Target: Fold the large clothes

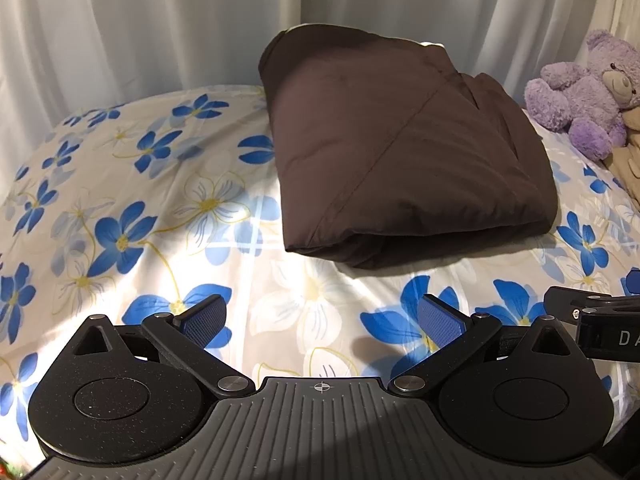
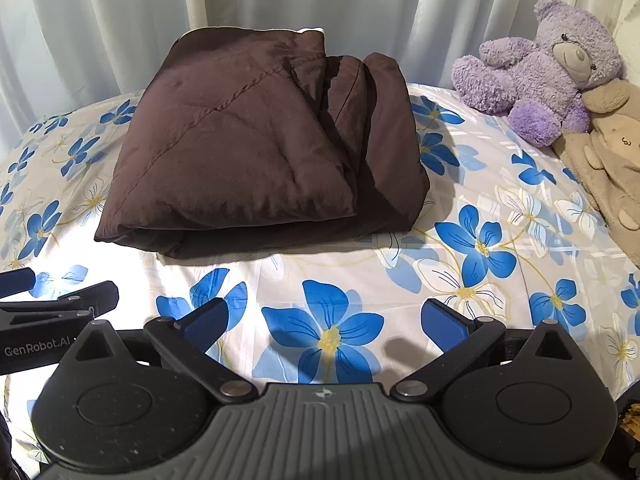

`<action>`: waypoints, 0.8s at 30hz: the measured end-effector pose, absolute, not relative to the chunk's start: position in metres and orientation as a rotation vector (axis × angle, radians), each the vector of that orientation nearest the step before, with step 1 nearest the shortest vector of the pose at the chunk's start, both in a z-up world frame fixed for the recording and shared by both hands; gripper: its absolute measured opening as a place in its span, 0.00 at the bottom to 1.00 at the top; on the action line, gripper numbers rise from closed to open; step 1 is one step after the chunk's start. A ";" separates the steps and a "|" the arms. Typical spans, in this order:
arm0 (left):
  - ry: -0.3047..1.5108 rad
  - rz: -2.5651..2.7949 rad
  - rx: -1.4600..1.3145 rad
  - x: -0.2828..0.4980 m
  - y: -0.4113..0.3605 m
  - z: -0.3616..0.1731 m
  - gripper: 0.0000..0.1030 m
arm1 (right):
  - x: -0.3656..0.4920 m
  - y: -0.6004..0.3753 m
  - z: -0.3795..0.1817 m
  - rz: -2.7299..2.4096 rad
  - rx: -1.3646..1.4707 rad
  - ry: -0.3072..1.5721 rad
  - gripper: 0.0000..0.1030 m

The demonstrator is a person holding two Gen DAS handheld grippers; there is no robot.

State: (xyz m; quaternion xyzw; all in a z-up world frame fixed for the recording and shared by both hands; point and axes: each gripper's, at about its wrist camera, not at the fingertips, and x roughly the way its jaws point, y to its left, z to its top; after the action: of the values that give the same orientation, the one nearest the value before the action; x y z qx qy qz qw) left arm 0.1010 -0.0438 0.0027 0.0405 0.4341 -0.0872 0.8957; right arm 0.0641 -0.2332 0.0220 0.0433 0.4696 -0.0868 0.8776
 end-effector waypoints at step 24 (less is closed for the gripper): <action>0.901 -0.191 0.091 0.108 -0.045 0.002 1.00 | 0.070 -0.232 0.023 -0.180 0.093 0.957 0.99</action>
State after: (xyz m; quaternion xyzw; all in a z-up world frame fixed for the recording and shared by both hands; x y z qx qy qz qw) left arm 0.1083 -0.0452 0.0018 0.0441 0.4345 -0.0920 0.8949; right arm 0.0705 -0.2323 0.0227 0.0446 0.4597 -0.0864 0.8827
